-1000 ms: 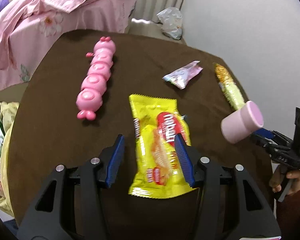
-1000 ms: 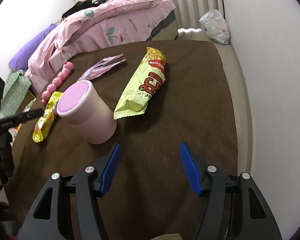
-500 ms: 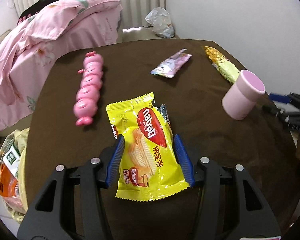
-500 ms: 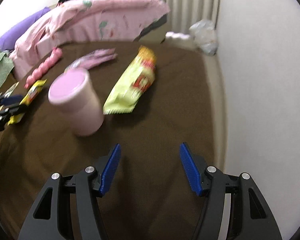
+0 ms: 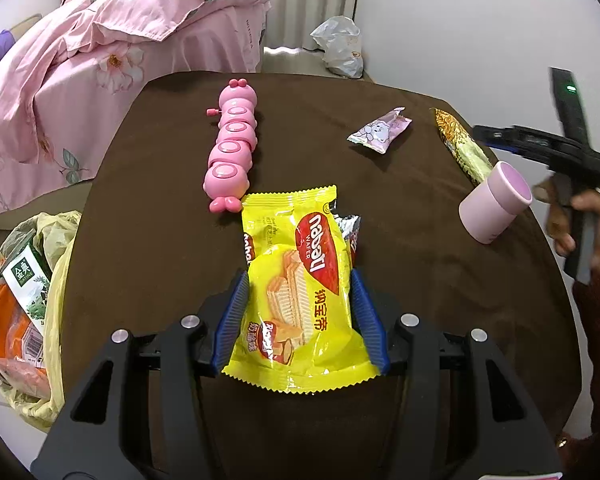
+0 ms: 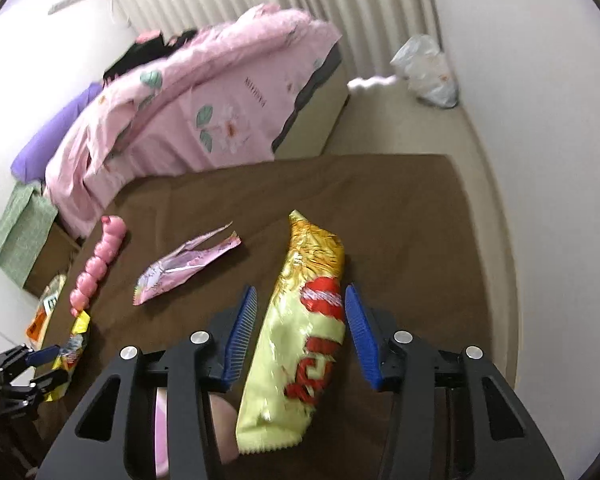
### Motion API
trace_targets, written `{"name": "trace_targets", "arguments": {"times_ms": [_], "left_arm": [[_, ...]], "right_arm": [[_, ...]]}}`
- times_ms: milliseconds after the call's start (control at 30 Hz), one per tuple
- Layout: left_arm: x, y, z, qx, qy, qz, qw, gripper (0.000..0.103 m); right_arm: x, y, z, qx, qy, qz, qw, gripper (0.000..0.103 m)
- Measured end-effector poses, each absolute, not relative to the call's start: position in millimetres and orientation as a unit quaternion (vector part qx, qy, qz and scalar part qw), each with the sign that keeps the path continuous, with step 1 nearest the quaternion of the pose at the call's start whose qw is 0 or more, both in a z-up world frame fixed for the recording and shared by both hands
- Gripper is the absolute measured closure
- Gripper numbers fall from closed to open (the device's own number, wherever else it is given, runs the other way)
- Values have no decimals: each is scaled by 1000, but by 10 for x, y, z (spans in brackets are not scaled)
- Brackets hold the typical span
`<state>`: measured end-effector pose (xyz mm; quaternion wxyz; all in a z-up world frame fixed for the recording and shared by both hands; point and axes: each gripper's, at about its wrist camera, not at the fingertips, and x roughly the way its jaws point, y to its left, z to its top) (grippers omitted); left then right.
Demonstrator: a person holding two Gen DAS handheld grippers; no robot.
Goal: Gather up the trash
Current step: 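Hold the yellow nabati wrapper in the left gripper while the right gripper approaches the pink cup, then hold the nabati wrapper in the left gripper while the right gripper grasps the yellow-green chip bag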
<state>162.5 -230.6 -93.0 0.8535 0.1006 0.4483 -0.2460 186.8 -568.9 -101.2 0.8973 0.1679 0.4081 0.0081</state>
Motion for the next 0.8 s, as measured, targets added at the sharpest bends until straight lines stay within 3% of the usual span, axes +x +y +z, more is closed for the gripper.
{"name": "trace_targets", "arguments": {"times_ms": [200,633,800], "left_arm": [[1627,-2242,-897,81,446,-260,853,54],[1726,-2268,-958,62,453,-252,853,49],[1614,-2287,-972,116,431,-231,865,46]], "right_arm": [[1849,-5678,-1061,166,421,-1,892,76],[524,-5674,-817,160,383,-58,908,77],[151,-5482,-859,161,381,-56,908,78]]}}
